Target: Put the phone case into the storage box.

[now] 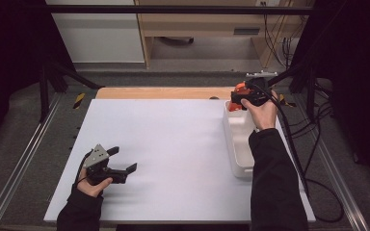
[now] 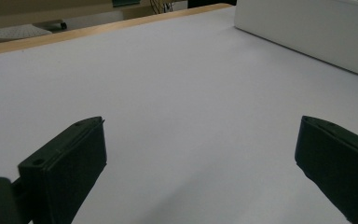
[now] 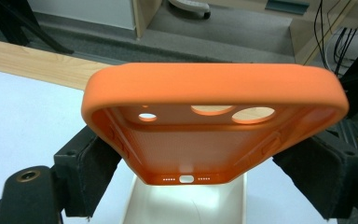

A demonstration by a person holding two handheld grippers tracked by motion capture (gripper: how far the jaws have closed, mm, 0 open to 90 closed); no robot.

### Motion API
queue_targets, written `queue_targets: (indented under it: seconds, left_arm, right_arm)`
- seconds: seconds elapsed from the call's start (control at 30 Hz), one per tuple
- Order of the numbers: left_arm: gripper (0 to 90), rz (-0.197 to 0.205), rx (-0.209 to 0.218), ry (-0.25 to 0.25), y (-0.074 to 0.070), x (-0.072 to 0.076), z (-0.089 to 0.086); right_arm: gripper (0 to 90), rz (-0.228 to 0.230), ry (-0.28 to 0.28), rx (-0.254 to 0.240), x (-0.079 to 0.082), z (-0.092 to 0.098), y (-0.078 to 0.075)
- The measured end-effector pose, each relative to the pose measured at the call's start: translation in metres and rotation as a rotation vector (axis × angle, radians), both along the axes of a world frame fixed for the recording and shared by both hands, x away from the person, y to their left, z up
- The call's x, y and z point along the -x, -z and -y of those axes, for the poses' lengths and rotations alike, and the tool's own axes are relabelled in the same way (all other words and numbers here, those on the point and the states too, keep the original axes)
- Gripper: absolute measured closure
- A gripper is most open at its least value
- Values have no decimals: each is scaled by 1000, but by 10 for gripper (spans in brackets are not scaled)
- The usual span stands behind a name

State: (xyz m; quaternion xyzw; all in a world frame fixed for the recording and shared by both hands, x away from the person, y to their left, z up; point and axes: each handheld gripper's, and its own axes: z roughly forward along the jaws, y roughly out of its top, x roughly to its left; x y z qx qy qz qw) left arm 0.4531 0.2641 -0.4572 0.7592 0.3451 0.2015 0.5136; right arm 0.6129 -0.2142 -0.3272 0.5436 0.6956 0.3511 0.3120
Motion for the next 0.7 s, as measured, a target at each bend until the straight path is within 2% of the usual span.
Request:
queue_targets:
  seconds: [0.43, 0.7]
  left_arm:
    - [17, -5, -7, 5, 2, -1, 1]
    - [17, -6, -13, 8, 3, -1, 2]
  right_arm:
    - [157, -72, 36, 17, -16, 2, 27]
    - [157, -93, 44, 26, -24, -2, 38]
